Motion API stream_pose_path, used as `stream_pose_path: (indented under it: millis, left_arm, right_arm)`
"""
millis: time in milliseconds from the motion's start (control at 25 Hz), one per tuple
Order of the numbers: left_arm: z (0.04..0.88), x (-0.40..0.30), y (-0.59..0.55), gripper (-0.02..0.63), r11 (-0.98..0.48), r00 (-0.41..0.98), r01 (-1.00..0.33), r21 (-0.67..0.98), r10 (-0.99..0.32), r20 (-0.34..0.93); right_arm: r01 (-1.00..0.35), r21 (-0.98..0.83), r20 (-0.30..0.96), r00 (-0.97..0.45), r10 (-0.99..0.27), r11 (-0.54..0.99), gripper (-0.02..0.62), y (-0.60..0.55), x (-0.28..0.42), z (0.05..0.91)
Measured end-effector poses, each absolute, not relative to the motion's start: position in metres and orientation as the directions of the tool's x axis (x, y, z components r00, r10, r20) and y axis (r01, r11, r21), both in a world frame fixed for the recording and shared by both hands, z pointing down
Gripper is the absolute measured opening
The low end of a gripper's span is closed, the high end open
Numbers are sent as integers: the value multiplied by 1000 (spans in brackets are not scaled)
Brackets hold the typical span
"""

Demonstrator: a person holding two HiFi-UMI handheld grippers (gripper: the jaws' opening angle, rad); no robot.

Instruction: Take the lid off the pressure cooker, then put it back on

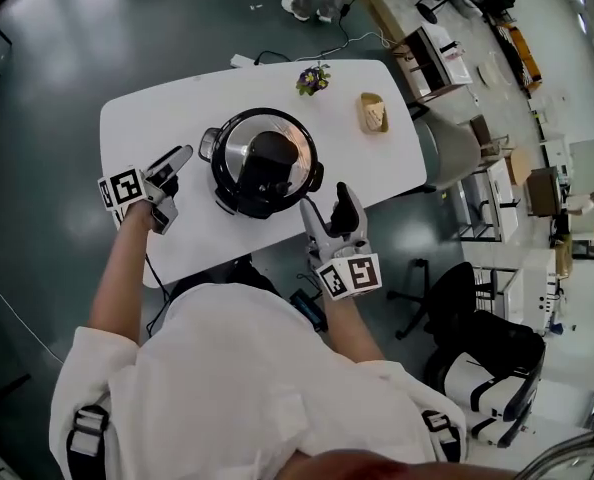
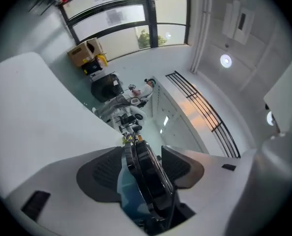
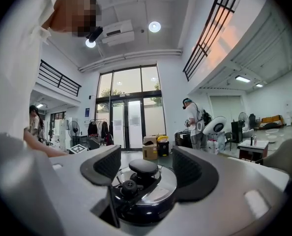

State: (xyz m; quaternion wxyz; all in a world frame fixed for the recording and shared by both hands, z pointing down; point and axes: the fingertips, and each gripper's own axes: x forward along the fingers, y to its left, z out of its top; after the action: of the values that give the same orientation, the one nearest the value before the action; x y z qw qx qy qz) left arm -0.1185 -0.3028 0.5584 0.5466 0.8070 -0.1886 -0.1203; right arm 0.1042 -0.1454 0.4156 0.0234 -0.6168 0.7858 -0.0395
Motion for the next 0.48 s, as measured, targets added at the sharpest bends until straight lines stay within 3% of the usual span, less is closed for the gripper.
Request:
stream_pose_path:
  millis: [240, 480]
  left_arm:
    - [584, -102, -306, 224, -139, 878, -41, 989, -477, -31]
    - [595, -85, -307, 184, -78, 857, 55, 995, -507, -88]
  right_arm:
    - [-972, -101, 27, -217, -976, 213, 333, -136, 108, 417]
    - [-973, -119, 26, -204, -979, 200, 333, -134, 115, 425]
